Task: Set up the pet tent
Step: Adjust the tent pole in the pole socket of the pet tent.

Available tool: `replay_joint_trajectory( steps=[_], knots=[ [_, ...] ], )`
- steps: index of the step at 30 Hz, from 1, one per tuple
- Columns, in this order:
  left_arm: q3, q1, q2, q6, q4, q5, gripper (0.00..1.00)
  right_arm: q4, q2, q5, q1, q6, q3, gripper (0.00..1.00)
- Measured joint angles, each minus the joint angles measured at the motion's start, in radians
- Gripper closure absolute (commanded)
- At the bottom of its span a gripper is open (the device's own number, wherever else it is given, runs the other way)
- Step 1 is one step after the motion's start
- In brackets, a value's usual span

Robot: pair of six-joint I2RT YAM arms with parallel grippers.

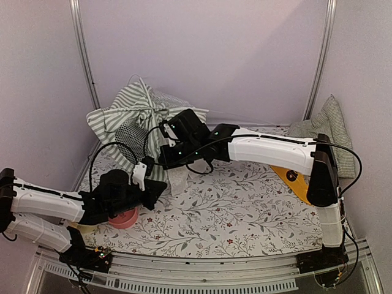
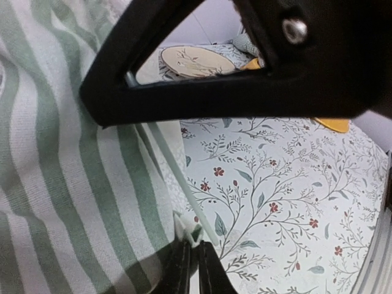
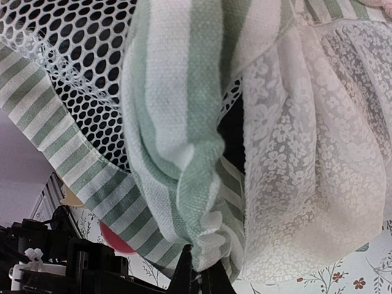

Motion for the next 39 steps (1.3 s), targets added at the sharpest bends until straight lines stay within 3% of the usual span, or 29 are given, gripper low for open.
replay_joint_trajectory(
  steps=[39],
  knots=[
    [-0.050, 0.013, -0.043, 0.000, 0.042, 0.074, 1.00, 0.011, 0.001, 0.012, -0.002, 0.017, 0.000, 1.00]
  ],
)
